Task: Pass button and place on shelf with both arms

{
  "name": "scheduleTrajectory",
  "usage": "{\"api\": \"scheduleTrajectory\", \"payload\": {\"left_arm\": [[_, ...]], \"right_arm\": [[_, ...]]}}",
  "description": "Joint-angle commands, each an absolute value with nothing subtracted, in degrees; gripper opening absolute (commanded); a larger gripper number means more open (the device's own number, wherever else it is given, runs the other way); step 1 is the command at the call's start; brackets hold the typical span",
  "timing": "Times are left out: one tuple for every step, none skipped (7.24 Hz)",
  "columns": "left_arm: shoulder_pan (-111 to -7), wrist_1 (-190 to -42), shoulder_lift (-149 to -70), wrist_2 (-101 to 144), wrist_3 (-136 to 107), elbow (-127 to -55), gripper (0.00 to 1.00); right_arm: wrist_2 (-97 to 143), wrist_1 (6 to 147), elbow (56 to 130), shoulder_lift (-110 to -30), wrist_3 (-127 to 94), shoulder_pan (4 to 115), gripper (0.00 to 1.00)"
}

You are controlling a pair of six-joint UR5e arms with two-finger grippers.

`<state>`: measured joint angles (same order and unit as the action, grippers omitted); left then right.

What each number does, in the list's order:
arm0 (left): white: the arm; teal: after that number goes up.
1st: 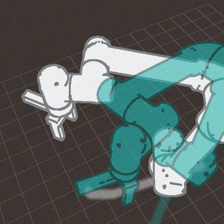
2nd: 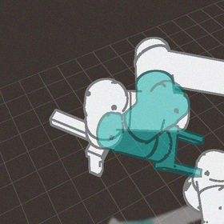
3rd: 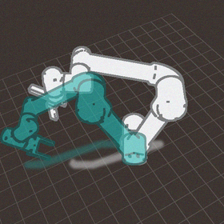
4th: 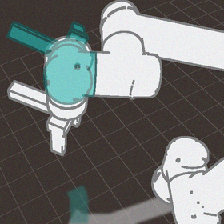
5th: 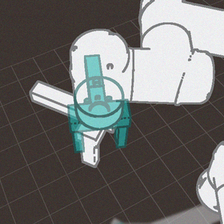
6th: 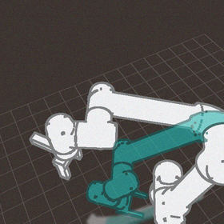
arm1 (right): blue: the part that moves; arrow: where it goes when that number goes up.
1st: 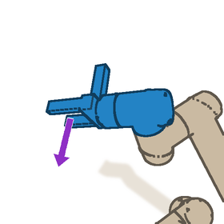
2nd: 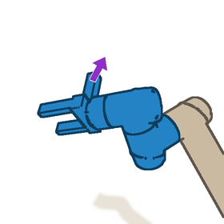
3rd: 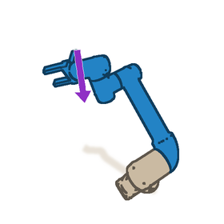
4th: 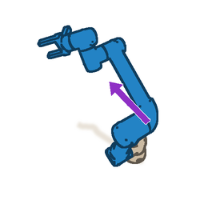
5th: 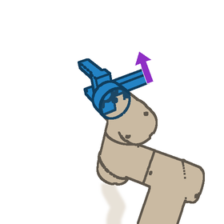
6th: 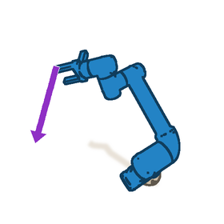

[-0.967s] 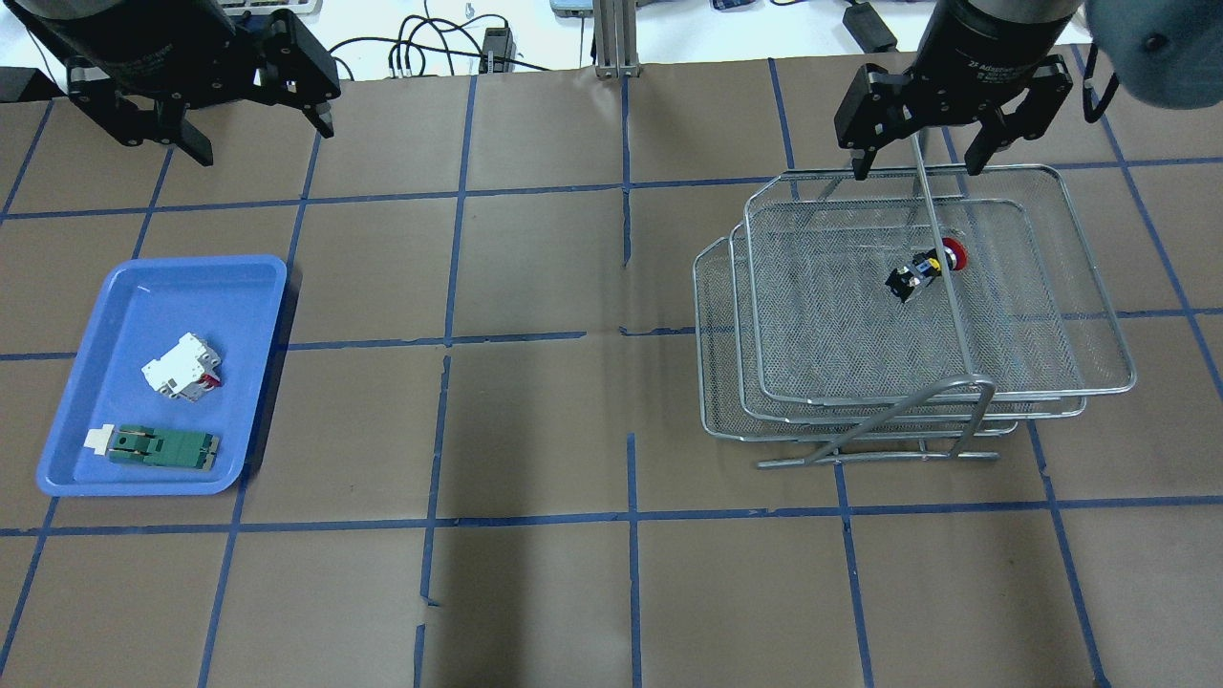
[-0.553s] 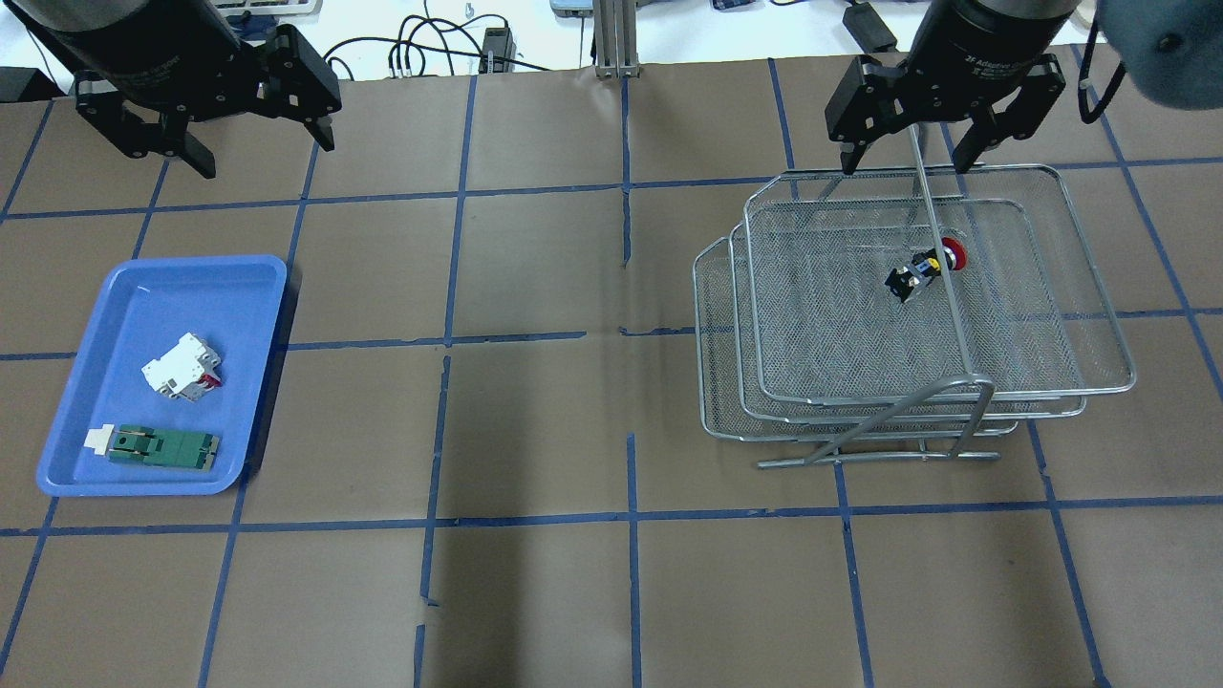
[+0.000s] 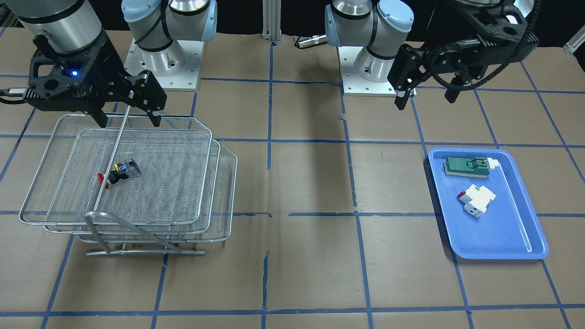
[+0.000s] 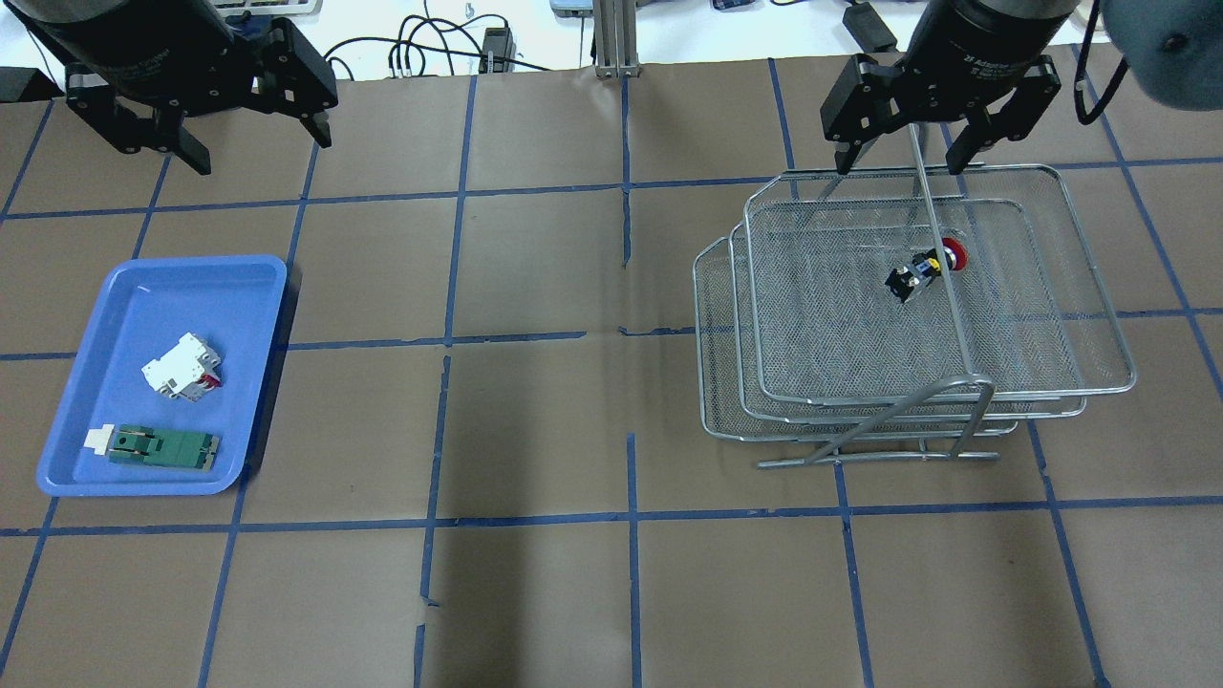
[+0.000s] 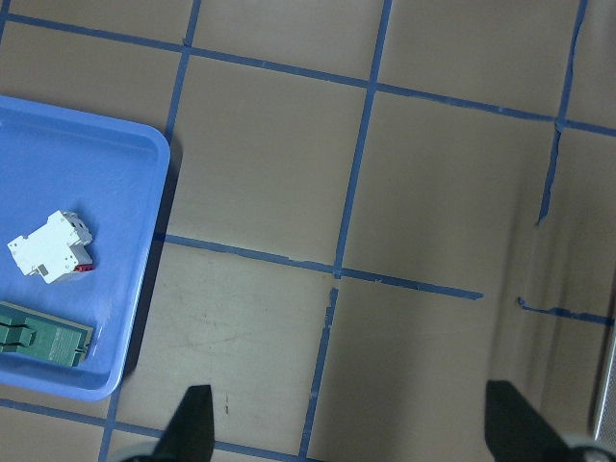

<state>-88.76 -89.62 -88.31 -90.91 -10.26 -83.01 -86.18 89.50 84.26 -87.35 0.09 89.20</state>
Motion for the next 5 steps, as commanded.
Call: {"api": "scheduleTrajectory", "payload": {"left_arm": [[-89.03, -90.35, -88.34, -90.97, -9.93, -83.49, 1.00], [-89.29, -89.83, -88.07, -90.88, -11.06, -83.84, 1.00], [-89.47, -88.61, -88.07, -91.14, -10.64, -83.67, 1.00], [-89.47, -87.38, -88.15, -91.06, -9.94, -84.63, 1.00], [-89.47, -87.28, -87.72, -91.14, -10.02, -84.90, 1.00]], "right_arm": [[-86.31, 89.56, 84.29, -87.36, 0.09, 89.30, 1.00], [-86.31, 89.65, 84.29, -87.36, 0.09, 89.30, 1.00], [-86.40, 89.65, 84.29, -87.36, 0.09, 89.30, 1.00], [-86.31, 89.65, 84.29, -87.28, 0.00, 89.38, 1.00], [-86.22, 89.74, 84.29, -87.36, -0.09, 89.47, 1.00]]}}
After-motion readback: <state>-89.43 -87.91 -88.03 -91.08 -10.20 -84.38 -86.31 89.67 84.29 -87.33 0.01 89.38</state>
